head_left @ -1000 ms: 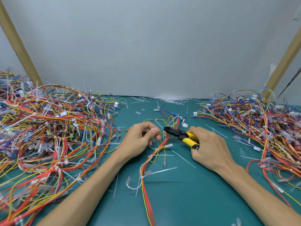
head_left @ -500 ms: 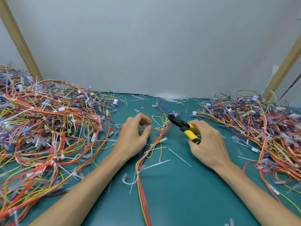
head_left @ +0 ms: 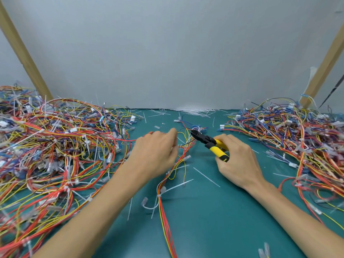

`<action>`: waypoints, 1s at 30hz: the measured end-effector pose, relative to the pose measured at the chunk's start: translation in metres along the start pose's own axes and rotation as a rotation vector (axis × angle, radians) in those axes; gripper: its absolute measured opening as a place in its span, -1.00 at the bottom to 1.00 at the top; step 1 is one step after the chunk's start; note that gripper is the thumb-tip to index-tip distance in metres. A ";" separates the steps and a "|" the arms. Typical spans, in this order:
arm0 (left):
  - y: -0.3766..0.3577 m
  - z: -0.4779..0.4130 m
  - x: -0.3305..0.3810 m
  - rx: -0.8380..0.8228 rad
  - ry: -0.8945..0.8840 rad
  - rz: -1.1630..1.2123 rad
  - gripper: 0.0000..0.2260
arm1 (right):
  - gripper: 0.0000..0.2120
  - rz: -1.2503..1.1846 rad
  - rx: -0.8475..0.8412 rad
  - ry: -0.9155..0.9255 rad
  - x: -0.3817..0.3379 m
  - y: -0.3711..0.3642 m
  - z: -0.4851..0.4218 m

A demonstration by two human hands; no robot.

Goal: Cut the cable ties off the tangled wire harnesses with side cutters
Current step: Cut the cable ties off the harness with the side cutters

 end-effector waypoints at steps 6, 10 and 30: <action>-0.030 0.019 -0.001 -0.710 0.000 -0.083 -0.41 | -0.68 -0.007 -0.001 -0.014 0.001 0.001 0.000; -0.030 0.015 0.000 -0.593 0.011 -0.133 -0.54 | -0.68 0.006 -0.010 -0.019 0.000 0.001 0.001; -0.076 0.006 0.004 -0.724 0.448 1.866 -0.79 | -0.68 0.033 0.016 -0.071 0.004 0.003 0.001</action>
Point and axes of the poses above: each hand's wrist, its own z-axis away from the middle knuckle, its own y-axis out of the back of the hand, x = y × z, the point moved 7 cm from there along -z, towards the middle knuckle, and after that the axes turned 15 degrees about -z, right-handed, at the moved point
